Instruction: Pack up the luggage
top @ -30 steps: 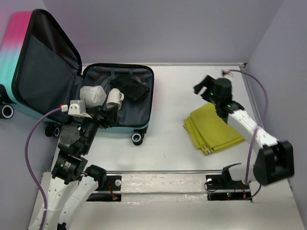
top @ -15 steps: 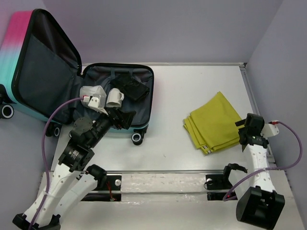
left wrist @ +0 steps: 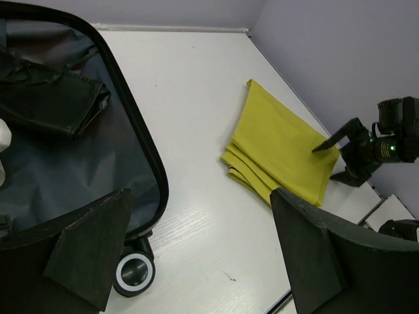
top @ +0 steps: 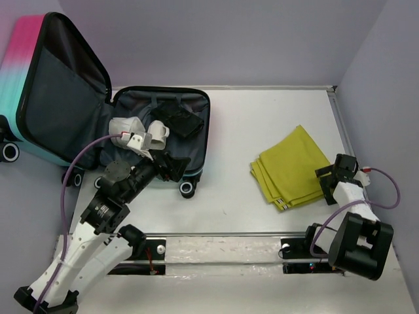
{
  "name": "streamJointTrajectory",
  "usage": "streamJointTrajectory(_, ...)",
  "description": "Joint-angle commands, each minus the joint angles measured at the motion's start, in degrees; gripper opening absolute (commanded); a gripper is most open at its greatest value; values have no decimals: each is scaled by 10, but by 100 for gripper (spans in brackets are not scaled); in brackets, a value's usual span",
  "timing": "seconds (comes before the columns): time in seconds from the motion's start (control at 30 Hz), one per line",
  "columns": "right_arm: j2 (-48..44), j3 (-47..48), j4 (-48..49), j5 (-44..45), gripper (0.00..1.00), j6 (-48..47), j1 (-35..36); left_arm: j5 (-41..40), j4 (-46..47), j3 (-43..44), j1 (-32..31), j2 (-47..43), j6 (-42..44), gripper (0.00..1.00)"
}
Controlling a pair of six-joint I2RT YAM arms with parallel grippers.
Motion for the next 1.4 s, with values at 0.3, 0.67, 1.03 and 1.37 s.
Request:
streamJointTrajectory(0.3, 250, 63, 226, -287, 38, -155, 36, 83, 36, 59, -69, 148, -54, 99)
streamJointTrajectory(0.67, 264, 87, 284, -281, 7, -209, 55, -154, 14, 216, -205, 491, -46, 99)
streamJointTrajectory(1.03, 229, 75, 310, -309, 7, -224, 55, -145, -74, 502, -158, 840, -9, 99)
streamJointTrajectory(1.37, 227, 66, 335, -328, 7, -218, 55, -32, -103, 576, -151, 977, -10, 99)
